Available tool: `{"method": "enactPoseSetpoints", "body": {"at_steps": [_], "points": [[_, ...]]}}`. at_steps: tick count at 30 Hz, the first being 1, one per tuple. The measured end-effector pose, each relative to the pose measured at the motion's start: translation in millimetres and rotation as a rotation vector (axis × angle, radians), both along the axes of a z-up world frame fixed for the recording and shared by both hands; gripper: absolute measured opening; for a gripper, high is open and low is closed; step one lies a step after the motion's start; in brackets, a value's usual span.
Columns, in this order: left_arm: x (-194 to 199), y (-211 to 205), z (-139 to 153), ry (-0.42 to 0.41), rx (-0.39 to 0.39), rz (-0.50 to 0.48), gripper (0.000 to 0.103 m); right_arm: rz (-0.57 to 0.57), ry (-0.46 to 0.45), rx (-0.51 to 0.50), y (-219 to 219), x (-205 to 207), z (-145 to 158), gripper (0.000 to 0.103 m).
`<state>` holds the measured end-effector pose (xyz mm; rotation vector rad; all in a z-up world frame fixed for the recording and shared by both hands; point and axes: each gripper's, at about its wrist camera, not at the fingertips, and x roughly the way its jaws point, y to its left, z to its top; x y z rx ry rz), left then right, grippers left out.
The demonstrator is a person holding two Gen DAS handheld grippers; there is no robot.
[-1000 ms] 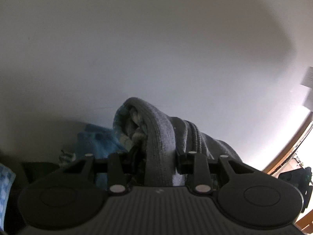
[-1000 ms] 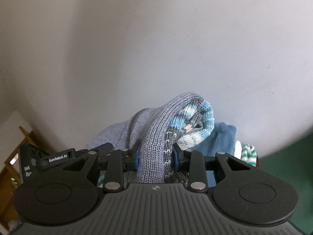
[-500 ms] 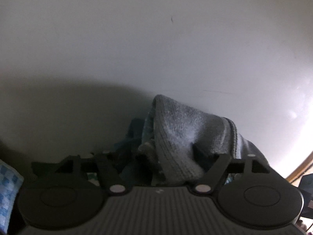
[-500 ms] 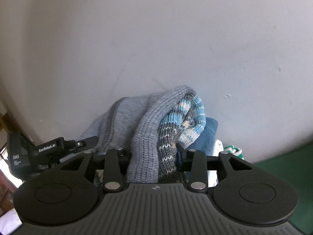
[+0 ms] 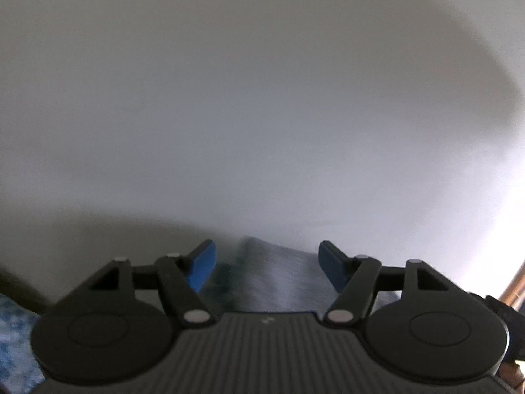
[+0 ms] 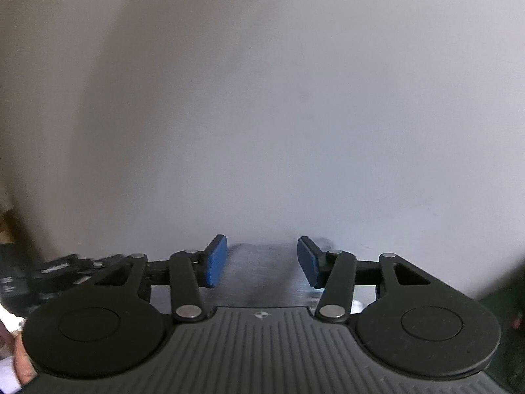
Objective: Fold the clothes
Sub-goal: 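Lower the sweater onto the clothes stack and open both grippers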
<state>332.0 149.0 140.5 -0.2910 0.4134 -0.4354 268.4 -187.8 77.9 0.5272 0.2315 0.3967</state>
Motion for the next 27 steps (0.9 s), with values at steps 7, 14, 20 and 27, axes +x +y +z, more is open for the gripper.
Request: {"method": "enactPoseSetpoints", "body": {"at_steps": [7, 14, 20, 27], "points": [[11, -27, -53, 0.103, 0.075, 0.032, 0.066, 0.006, 0.141, -0.044, 30, 9, -19, 0.039], [49, -10, -85, 0.158, 0.016, 0.058, 0.086, -0.025, 0.232, -0.1, 48, 50, -42, 0.032], [45, -26, -85, 0.125, 0.069, 0.076, 0.095, 0.001, 0.206, -0.183, 60, 65, -41, 0.032], [18, -18, -56, 0.023, -0.021, 0.058, 0.078, -0.031, 0.059, -0.166, 50, 24, -15, 0.041]]}}
